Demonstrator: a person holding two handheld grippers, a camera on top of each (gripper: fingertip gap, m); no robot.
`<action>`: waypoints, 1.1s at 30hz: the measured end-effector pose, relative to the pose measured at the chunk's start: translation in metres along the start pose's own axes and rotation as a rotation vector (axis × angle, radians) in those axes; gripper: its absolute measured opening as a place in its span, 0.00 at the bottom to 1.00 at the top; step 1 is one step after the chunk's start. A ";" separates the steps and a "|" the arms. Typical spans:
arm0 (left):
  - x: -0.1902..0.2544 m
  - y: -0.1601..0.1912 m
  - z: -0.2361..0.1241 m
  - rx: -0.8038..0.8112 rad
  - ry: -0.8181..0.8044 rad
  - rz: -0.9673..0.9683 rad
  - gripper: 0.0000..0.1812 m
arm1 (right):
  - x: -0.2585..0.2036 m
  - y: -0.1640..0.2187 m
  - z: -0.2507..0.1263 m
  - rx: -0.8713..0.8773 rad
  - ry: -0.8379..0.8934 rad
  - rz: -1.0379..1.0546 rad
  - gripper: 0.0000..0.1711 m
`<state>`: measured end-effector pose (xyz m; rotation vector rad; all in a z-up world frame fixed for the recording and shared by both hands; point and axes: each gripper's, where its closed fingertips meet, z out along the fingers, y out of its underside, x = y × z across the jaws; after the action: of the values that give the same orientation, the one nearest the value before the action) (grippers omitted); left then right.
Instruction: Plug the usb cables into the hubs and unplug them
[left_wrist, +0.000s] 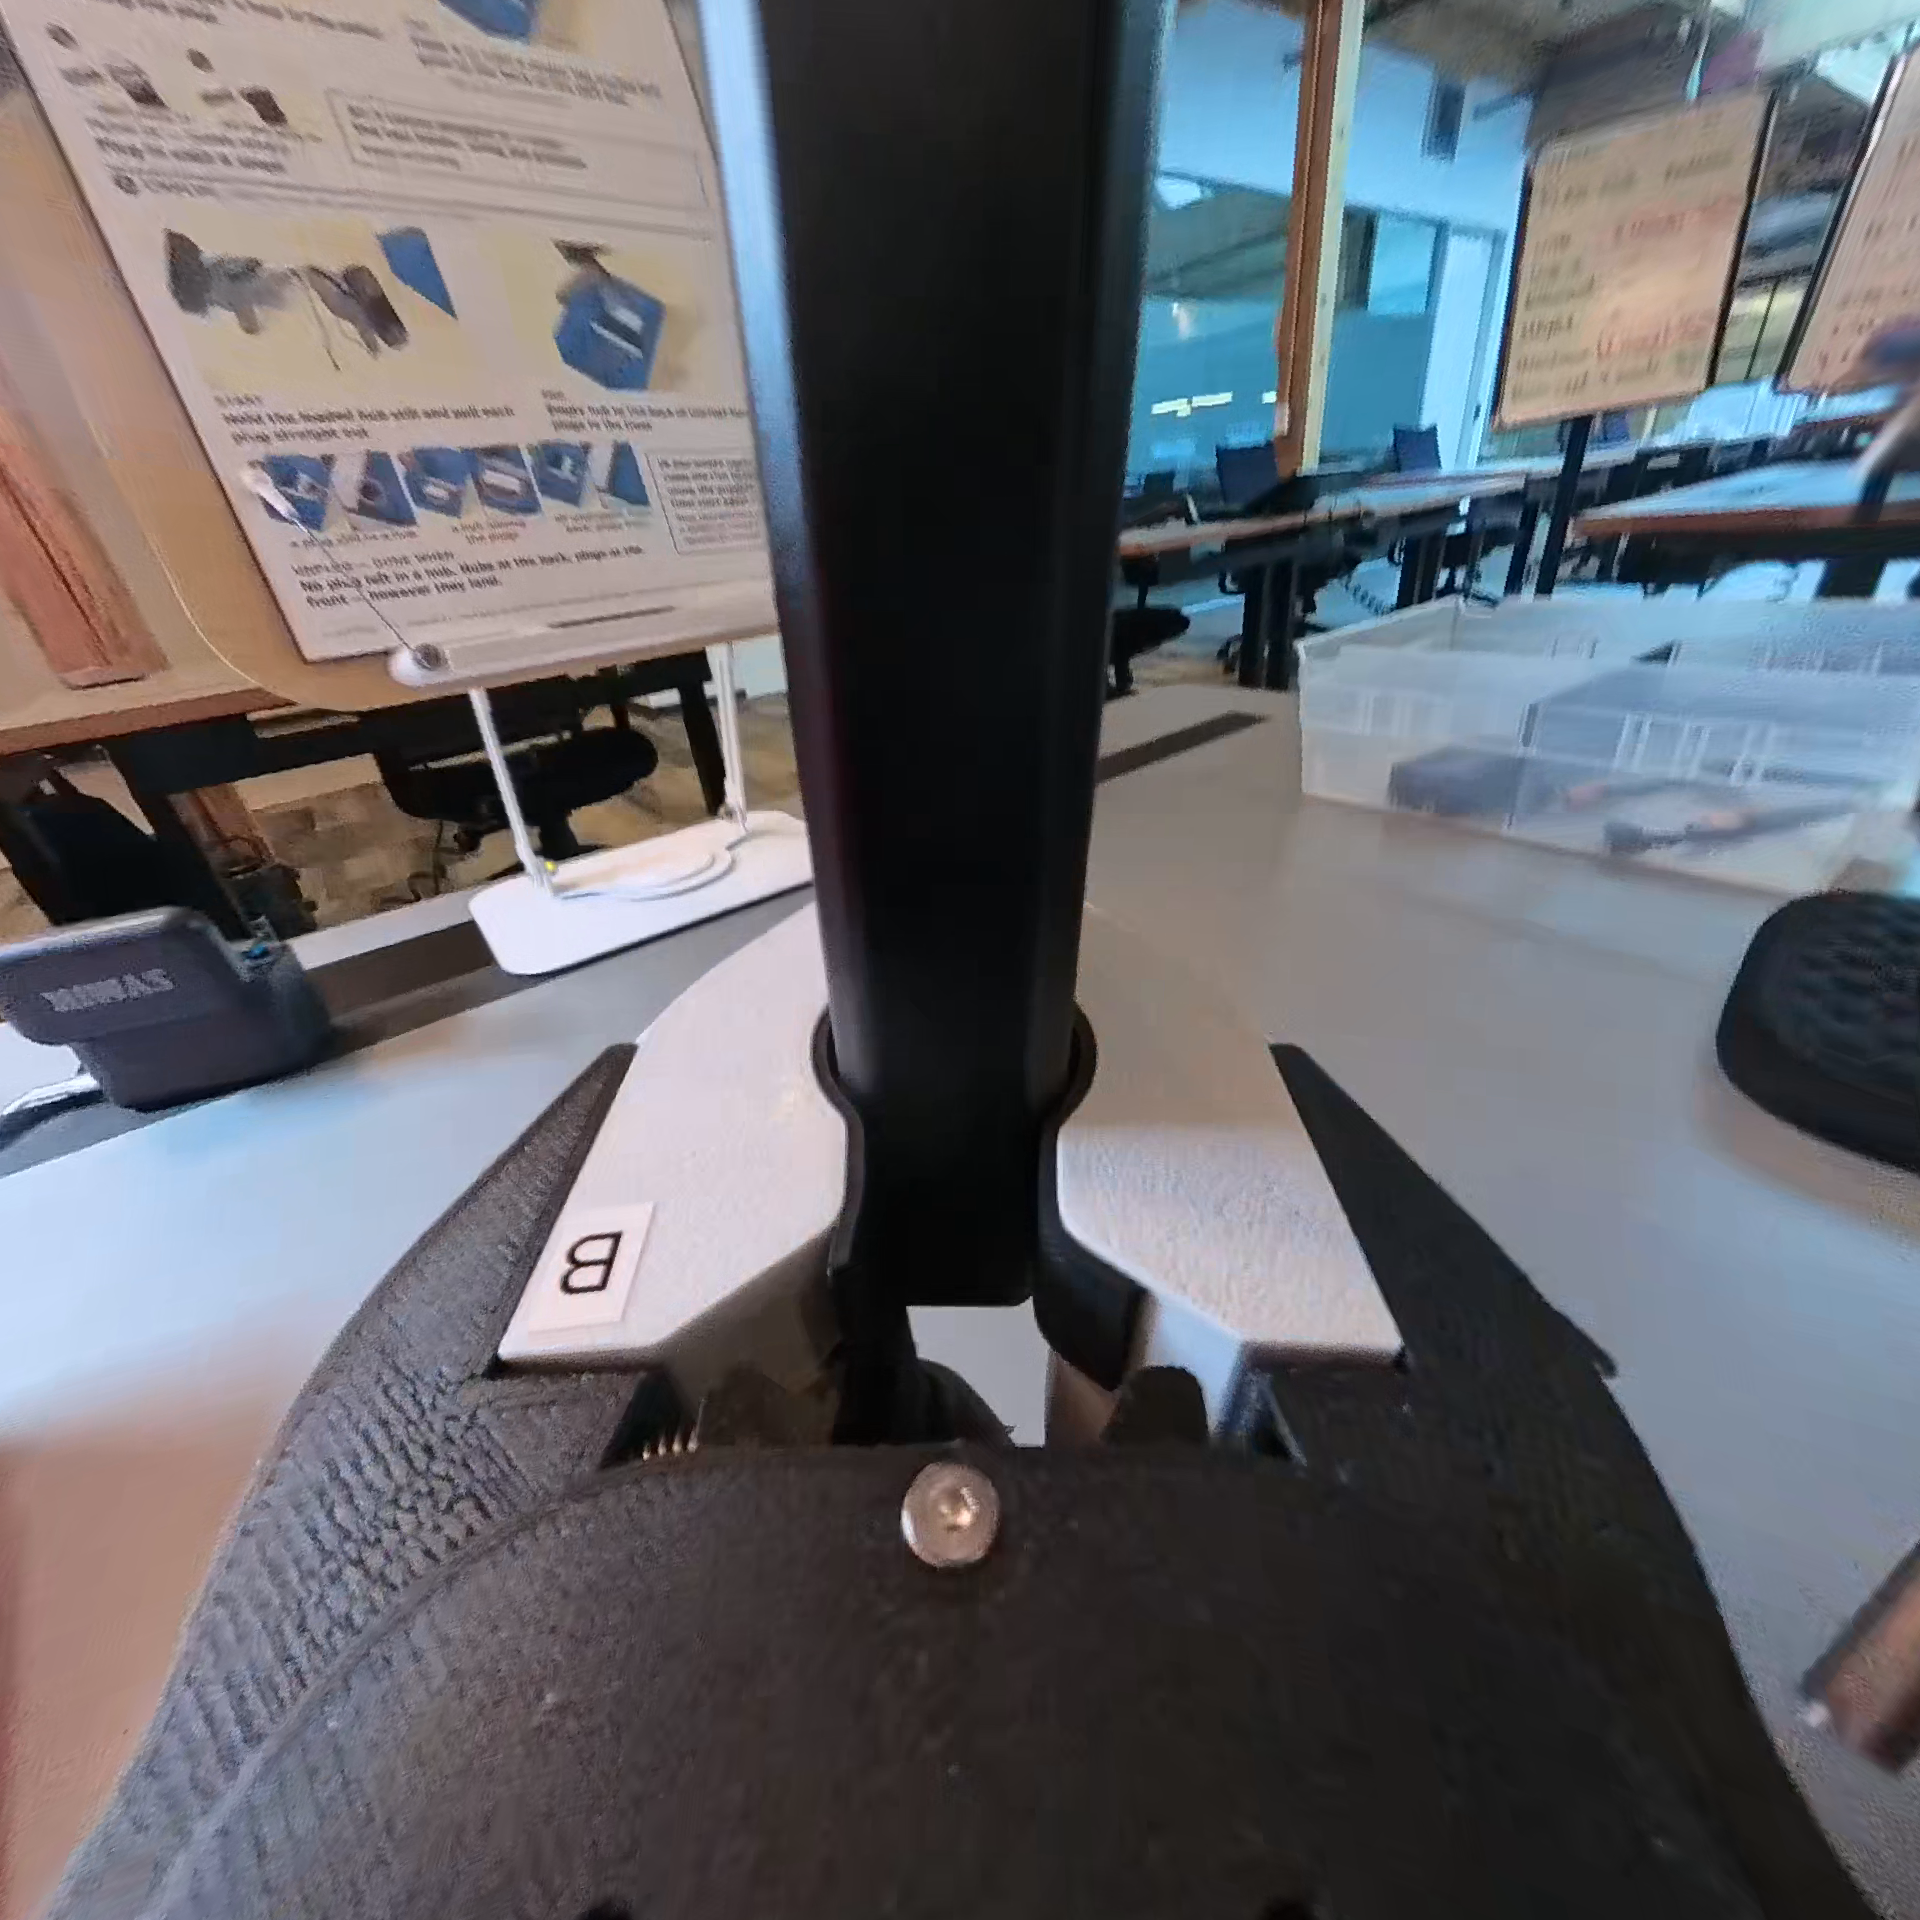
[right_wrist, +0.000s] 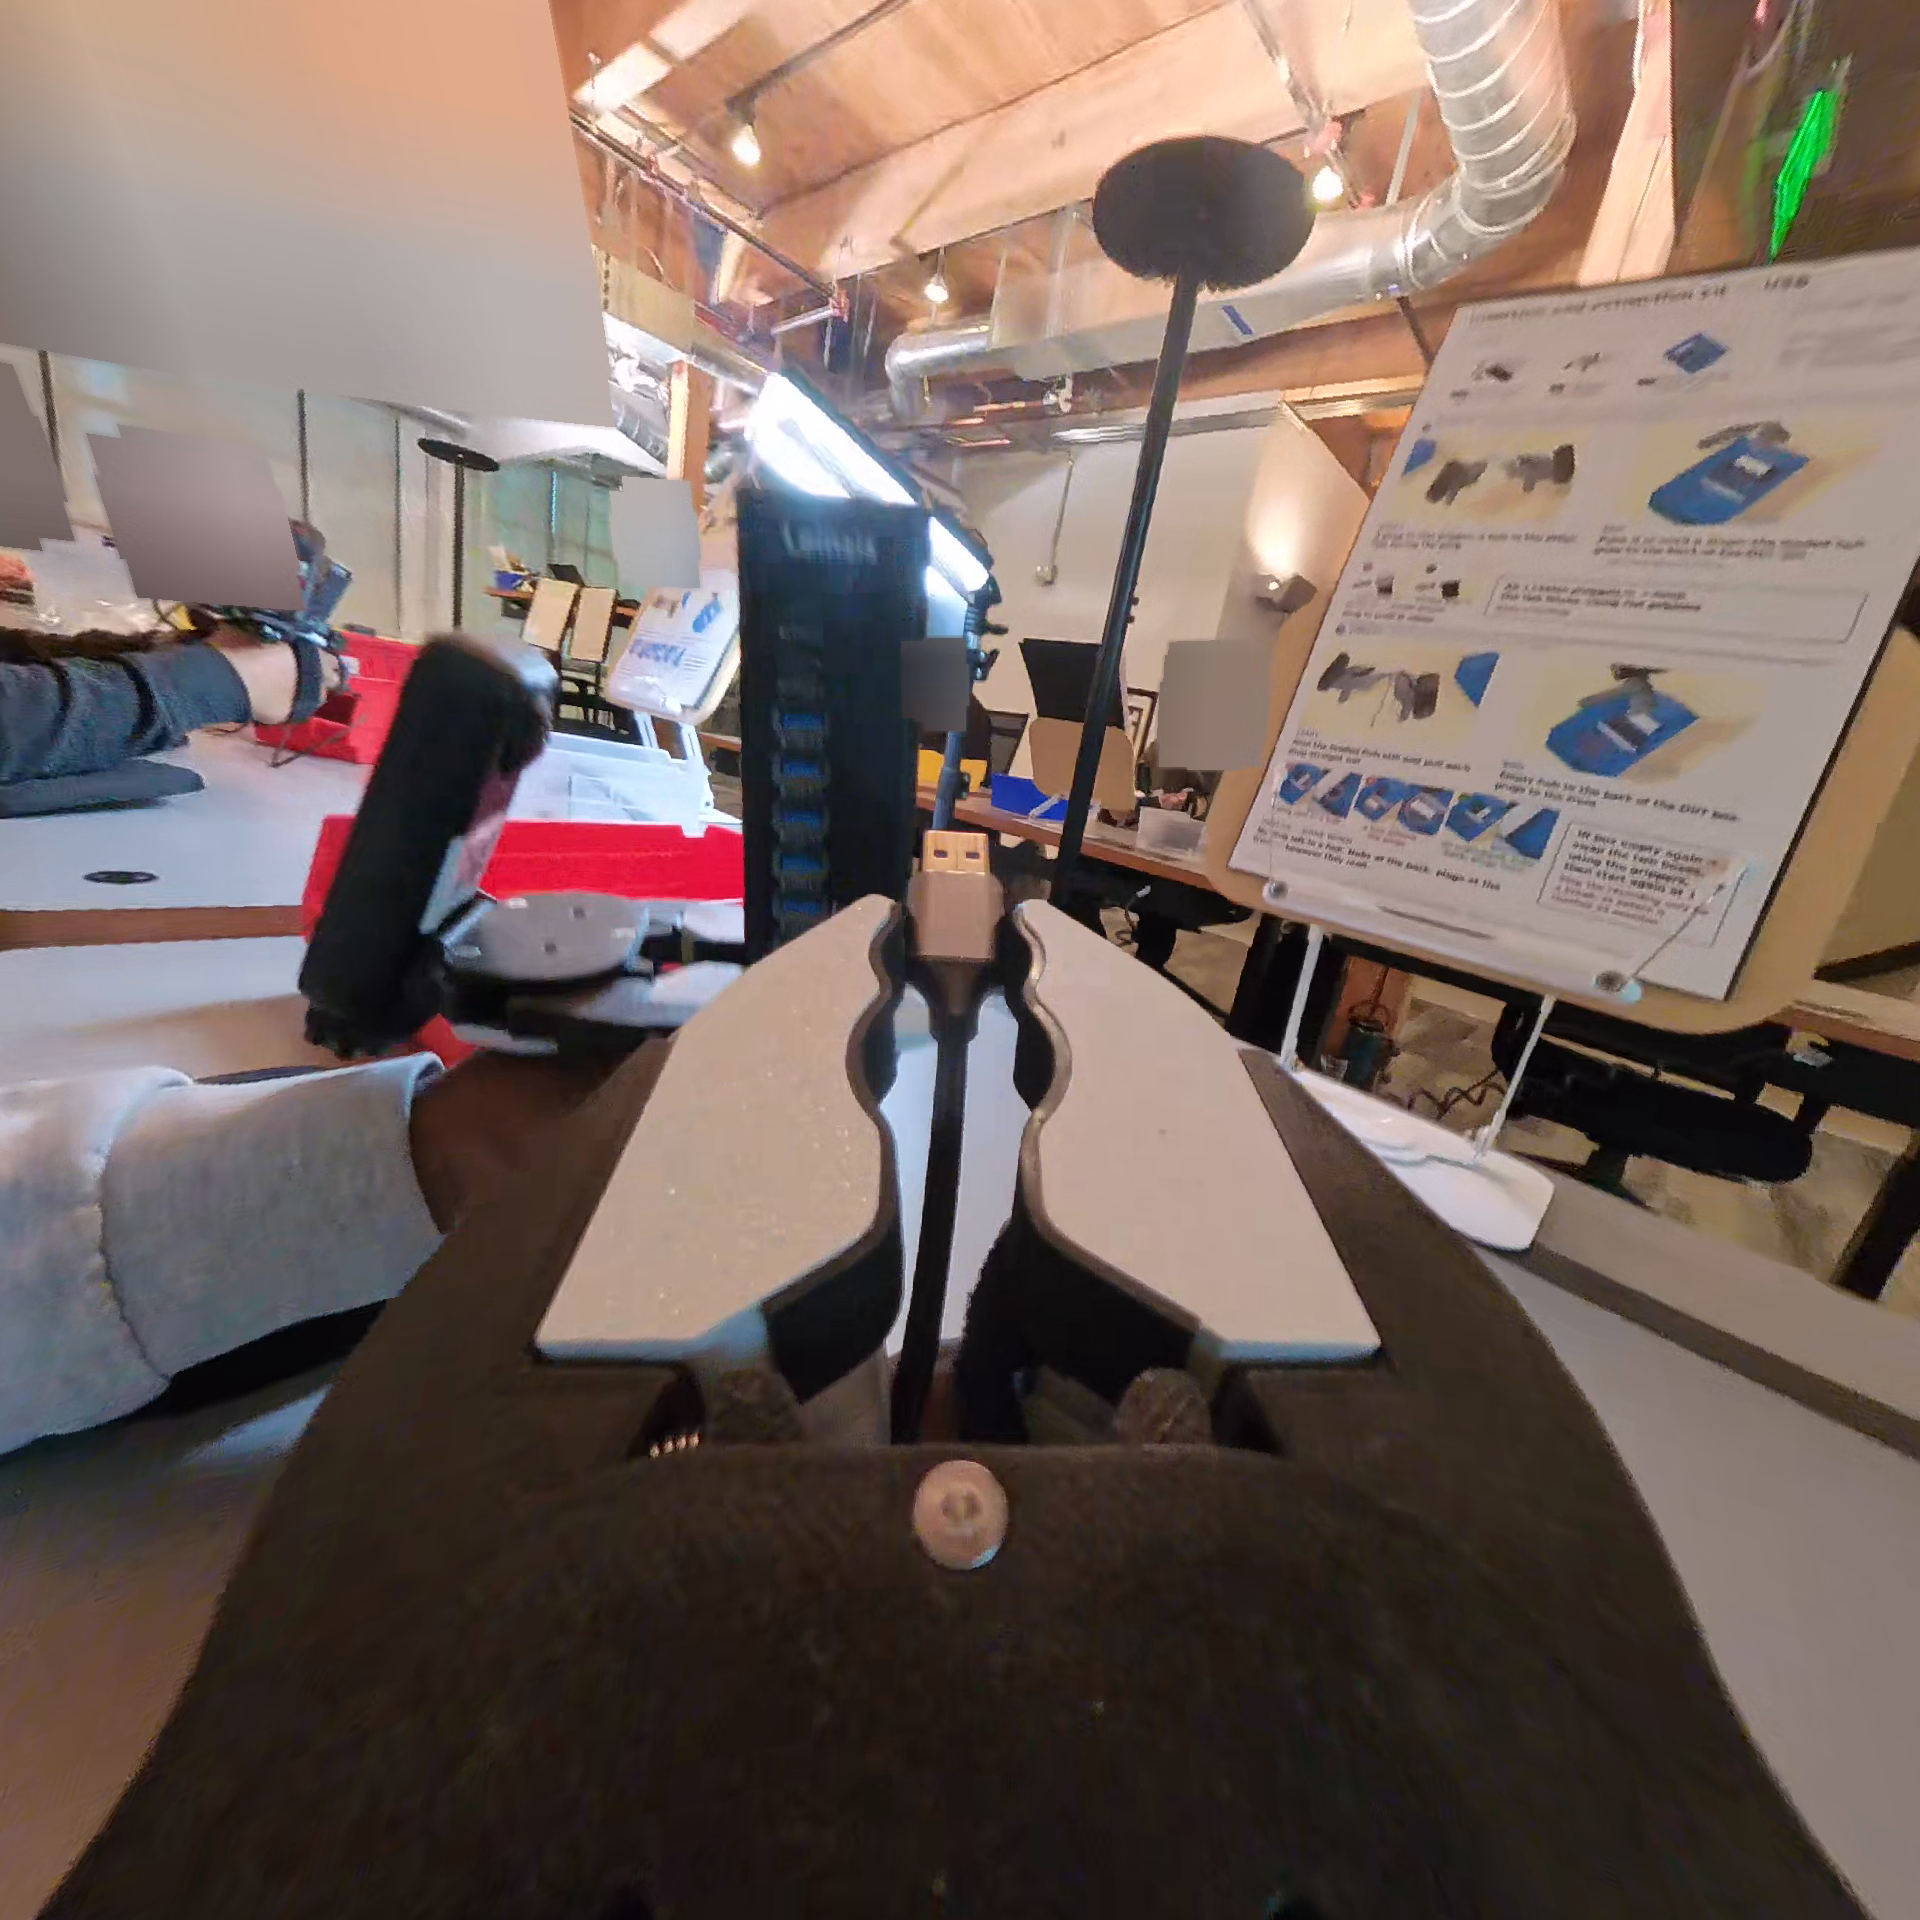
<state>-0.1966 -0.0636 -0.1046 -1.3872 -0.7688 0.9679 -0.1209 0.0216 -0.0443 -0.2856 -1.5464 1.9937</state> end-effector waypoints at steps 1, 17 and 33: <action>0.002 0.005 0.001 -0.022 0.002 0.005 0.17 | 0.003 -0.009 -0.002 0.005 0.000 -0.016 0.10; 0.016 0.022 0.009 -0.108 0.017 0.111 0.17 | 0.170 -0.131 -0.078 -0.111 0.276 -0.453 0.10; 0.013 0.016 0.009 -0.065 0.013 0.087 0.17 | 0.345 -0.072 -0.183 -0.170 0.491 -0.426 0.11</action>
<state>-0.2008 -0.0486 -0.1215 -1.4920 -0.7408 1.0078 -0.2813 0.3763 0.0318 -0.4347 -1.3219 1.3426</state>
